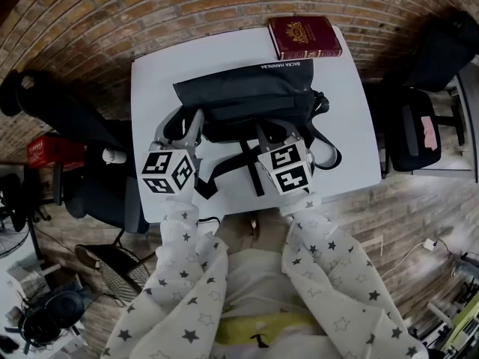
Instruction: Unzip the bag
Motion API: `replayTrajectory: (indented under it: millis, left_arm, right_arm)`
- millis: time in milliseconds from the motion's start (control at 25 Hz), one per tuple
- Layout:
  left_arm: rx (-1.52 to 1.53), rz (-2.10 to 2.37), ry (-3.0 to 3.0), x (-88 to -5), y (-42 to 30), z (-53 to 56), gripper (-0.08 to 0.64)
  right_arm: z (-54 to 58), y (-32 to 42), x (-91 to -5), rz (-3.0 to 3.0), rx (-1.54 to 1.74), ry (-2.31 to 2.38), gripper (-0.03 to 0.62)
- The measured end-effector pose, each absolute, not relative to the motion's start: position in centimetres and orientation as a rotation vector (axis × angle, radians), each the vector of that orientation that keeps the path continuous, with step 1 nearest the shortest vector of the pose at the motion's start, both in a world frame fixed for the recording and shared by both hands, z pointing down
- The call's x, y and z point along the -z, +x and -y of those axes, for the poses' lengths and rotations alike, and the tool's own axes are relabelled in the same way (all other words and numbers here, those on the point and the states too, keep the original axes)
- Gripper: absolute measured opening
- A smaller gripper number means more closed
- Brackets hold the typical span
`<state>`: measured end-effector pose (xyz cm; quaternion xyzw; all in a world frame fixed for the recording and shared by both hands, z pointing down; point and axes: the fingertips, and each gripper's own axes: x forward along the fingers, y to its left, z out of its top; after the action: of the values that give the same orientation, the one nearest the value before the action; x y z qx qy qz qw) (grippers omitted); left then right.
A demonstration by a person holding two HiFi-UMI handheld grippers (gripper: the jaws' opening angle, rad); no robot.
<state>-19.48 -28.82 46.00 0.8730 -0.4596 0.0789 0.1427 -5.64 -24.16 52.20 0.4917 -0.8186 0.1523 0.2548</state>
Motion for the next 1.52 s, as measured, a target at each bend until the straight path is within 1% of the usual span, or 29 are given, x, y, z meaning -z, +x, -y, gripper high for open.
replayTrajectory:
  millis: [1160,1520]
  left_arm:
    - [-0.222,1.444,2.496,-45.8,-19.6,28.6,0.144]
    - [-0.223,1.479,2.501,-45.8,-19.7,28.8,0.144]
  right_arm:
    - [24.1,-0.2,-51.4,2.144,-0.419,1.489,0.018]
    - [23.8,3.3,-51.1,2.073,-0.451,1.61,0.018]
